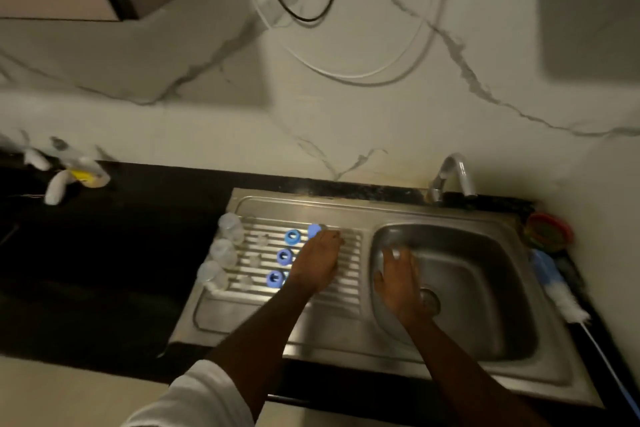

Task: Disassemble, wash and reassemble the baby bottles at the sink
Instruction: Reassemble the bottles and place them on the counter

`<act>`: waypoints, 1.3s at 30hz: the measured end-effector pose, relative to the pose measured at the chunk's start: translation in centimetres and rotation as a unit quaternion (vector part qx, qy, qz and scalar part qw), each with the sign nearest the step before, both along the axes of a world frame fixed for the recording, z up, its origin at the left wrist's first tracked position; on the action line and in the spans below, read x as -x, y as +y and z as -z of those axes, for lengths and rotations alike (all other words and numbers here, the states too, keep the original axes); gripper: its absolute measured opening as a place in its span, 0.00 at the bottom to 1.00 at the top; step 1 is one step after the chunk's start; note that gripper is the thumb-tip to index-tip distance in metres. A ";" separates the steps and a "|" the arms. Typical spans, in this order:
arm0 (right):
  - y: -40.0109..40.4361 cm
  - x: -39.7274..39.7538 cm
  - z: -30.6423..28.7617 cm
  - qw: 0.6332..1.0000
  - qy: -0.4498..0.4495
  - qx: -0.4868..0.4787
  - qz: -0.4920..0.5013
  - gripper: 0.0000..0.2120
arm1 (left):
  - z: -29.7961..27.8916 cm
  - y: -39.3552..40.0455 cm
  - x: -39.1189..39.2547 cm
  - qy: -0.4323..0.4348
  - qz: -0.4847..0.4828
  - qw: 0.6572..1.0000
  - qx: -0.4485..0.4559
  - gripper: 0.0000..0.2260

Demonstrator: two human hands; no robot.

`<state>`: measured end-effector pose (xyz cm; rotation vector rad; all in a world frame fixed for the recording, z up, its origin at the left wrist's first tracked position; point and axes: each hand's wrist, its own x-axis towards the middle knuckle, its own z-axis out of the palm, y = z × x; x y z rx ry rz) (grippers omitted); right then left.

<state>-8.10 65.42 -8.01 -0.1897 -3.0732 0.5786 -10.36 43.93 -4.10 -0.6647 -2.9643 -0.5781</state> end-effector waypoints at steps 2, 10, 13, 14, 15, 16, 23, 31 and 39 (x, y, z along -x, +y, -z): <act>-4.1 -0.7 -0.3 0.999 0.002 0.002 -0.034 0.27 | -0.9 -3.5 -1.4 -0.024 -0.033 0.999 -0.020 0.21; -16.2 -3.3 -1.8 0.996 0.017 0.022 -0.084 0.23 | -0.8 -12.7 -3.7 -0.151 -0.099 0.973 0.141 0.17; -18.8 -4.1 -1.8 0.993 0.011 -0.028 -0.116 0.21 | -0.9 -13.9 -3.6 -0.145 -0.122 0.948 0.255 0.14; -19.3 -4.1 -1.7 0.990 0.011 -0.047 -0.131 0.20 | -1.2 -14.0 -3.5 -0.148 -0.120 0.943 0.275 0.12; -19.8 -4.1 -1.7 0.988 0.013 -0.051 -0.147 0.21 | -1.8 -14.1 -3.4 -0.160 -0.127 0.935 0.290 0.10; -20.3 -3.9 -1.8 0.985 0.032 -0.047 -0.162 0.23 | -1.9 -14.4 -3.1 -0.137 -0.129 0.934 0.305 0.08; -23.2 -0.4 -0.4 0.963 0.040 -0.142 -0.224 0.10 | 0.4 -14.9 -0.3 -0.209 -0.079 0.920 0.322 0.13; -24.0 2.0 0.8 0.954 0.039 -0.144 -0.261 0.16 | 0.6 -14.7 1.4 -0.200 -0.050 0.927 0.313 0.15; -23.9 1.9 2.0 0.947 0.104 -0.123 -0.279 0.12 | 1.7 -16.3 0.5 -0.204 -0.050 0.934 0.288 0.15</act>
